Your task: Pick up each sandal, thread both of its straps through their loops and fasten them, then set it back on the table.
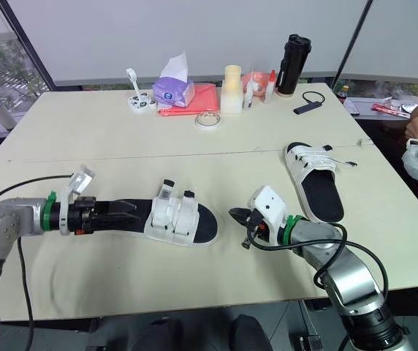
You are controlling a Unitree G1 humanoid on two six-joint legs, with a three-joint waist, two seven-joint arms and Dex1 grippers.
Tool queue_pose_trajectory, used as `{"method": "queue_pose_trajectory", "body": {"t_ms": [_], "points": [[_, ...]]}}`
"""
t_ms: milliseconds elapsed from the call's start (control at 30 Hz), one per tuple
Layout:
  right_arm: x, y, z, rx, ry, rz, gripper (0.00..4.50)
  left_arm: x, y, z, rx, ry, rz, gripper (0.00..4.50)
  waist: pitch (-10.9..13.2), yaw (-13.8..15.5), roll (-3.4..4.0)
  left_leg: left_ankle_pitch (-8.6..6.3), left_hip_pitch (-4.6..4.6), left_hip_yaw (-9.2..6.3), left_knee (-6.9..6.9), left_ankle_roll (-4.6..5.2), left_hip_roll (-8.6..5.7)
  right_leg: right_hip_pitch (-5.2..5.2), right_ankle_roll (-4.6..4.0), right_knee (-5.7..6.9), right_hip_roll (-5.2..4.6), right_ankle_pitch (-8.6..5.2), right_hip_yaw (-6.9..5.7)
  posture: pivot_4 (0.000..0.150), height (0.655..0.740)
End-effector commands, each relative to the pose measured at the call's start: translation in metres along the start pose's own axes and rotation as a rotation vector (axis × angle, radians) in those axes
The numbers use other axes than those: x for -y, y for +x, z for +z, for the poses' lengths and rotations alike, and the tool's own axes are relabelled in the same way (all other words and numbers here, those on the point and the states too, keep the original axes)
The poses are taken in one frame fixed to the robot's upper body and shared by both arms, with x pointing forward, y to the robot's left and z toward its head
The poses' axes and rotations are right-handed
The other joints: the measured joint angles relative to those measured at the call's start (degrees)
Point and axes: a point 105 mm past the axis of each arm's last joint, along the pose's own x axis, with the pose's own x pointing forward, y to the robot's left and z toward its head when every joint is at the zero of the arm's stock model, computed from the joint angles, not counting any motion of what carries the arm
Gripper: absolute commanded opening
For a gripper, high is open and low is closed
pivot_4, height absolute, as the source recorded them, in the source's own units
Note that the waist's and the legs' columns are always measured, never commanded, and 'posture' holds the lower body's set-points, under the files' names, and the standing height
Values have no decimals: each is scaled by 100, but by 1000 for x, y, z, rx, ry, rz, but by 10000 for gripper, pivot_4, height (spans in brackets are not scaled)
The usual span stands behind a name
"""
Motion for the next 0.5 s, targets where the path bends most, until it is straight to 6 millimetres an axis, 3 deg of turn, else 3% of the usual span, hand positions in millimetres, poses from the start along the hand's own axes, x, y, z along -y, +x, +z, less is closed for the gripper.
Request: {"method": "queue_pose_trajectory", "body": {"t_ms": [33,300,500], "points": [[-10,-7,18,42,-30,55,0,3,10,-4,20,-17,-21,44490,0,9,0,0,0,0,0,0,0,0,0,0,0,0,0,1500,7400],[-18,-8,21,25,-32,95,0,-7,44,0,75,-78,-90,44490,0,24,0,-1,0,-3,39,1,-3,19,0,3,1,0,-6,1500,7400],[-20,-10,16,8,-14,77,0,9,74,9,58,-76,-238,44490,0,14,0,-1,-3,-2,52,1,-6,24,1,4,0,1,-5,1500,7400]]}}
